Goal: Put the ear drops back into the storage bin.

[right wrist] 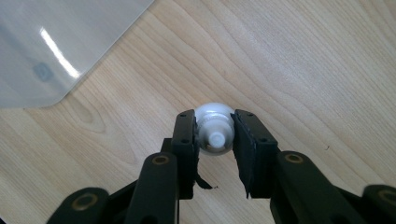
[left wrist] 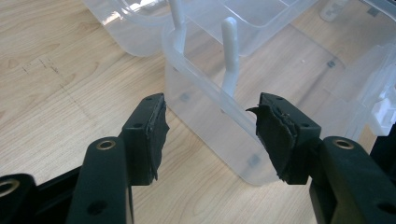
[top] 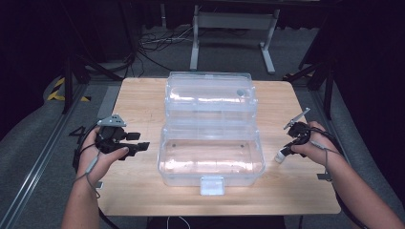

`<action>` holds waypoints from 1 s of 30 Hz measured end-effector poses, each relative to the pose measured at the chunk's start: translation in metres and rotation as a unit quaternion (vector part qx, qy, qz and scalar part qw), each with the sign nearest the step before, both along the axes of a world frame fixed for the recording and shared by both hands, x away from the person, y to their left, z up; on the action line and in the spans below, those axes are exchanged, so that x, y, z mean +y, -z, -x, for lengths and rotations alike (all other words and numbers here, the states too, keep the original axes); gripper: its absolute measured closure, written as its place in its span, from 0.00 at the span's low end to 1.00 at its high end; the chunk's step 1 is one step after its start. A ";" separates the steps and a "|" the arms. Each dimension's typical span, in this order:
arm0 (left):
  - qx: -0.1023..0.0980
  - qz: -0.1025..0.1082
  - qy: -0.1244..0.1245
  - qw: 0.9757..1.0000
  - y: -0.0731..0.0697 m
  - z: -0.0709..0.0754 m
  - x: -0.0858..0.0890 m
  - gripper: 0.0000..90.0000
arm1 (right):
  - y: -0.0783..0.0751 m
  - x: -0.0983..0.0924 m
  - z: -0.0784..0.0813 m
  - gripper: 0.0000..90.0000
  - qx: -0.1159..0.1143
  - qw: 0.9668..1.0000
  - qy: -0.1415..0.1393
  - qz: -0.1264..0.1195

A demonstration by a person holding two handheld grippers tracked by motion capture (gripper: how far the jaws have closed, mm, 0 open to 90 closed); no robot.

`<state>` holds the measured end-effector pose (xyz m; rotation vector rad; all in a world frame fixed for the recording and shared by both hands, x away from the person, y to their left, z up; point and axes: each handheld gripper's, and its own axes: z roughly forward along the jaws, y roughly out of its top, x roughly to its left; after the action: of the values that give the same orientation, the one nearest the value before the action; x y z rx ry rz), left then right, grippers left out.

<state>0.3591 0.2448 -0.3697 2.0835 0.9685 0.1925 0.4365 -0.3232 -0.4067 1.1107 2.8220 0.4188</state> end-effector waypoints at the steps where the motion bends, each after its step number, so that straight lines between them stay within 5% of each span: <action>1: 0.001 0.000 0.000 1.000 0.000 0.000 0.000 0.48 | 0.000 0.000 0.000 0.79 -0.001 1.000 0.002 0.000; 9: 0.001 -0.001 0.001 1.000 0.000 0.000 0.000 0.48 | -0.007 0.004 0.003 0.79 0.002 1.000 -0.009 0.007; 30: 0.000 -0.001 0.001 1.000 -0.001 0.001 0.001 0.48 | -0.064 0.019 0.018 0.79 -0.024 0.997 -0.069 0.013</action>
<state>0.3584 0.2456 -0.3687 2.0868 0.9659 0.1929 0.4187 -0.3041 -0.3428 0.8930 2.8632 0.4100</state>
